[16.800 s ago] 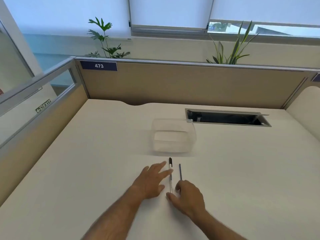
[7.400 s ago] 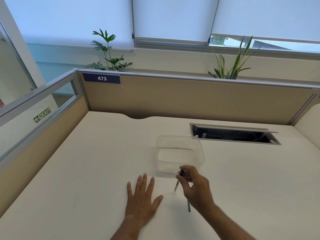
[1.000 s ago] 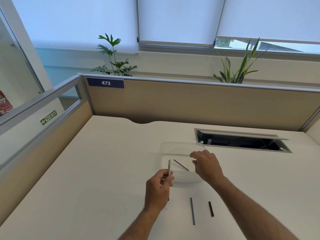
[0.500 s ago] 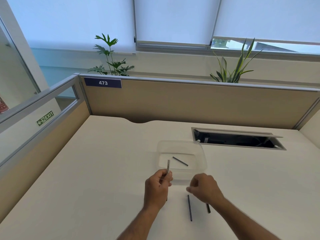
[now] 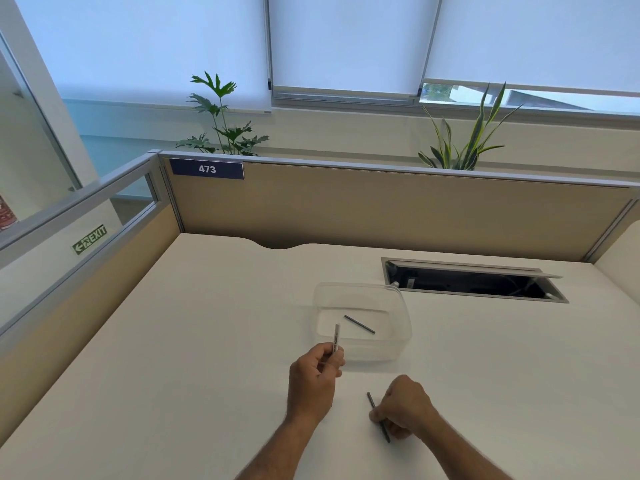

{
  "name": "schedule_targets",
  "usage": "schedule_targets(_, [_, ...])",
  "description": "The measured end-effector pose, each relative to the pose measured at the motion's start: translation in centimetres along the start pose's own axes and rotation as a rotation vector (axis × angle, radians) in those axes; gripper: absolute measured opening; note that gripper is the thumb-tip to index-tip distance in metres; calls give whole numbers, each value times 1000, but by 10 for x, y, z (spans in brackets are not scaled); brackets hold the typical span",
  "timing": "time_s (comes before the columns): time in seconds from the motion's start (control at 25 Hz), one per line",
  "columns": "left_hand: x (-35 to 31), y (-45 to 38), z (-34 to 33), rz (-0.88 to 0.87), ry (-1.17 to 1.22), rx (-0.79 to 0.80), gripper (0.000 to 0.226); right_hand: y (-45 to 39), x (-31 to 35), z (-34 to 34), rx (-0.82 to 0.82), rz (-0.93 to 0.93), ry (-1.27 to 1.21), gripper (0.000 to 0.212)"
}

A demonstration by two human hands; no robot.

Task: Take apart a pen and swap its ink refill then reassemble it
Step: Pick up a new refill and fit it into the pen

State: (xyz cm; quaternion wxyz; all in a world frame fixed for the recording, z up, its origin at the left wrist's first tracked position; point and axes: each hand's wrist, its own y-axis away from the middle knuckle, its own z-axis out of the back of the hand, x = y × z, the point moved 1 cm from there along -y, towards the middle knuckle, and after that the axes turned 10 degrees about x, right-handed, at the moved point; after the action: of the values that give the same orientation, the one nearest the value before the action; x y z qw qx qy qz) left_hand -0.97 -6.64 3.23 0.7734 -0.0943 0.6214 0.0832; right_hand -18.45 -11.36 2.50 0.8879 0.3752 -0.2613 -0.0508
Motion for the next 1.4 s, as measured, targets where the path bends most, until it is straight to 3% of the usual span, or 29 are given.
schedule_targets(0.12, [1,1,1,-3,-13,-4,13,1,1,-4,-24,-8,-6,28])
schedule_targets(0.28, [3,2,1,0,-20,-1,13,1,-4,-10,-151,23,215,23])
schedule_targets(0.44, [3,2,1,-3,-29,4,14,-1,-5,-4,-218,94,159,23])
schedule_targets(0.68, [3,3,-3,7,-27,24,14,12,4,14,-63,199,-405,6])
schedule_targets(0.8, [1,4,-4,4,-25,32,14,22,9,22,100,275,-630,17])
schedule_targets(0.92, [0,5,-4,0,-20,40,16,29,17,29,145,352,-713,33])
schedule_targets(1.04, [0,4,-3,-8,-21,46,20,35,26,35,76,488,-857,38])
schedule_targets(1.16, [0,4,-3,-16,-32,53,22,43,36,42,-67,663,-819,45])
schedule_targets(1.4, [1,3,-6,-53,-40,70,33,54,54,48,-307,859,-835,20])
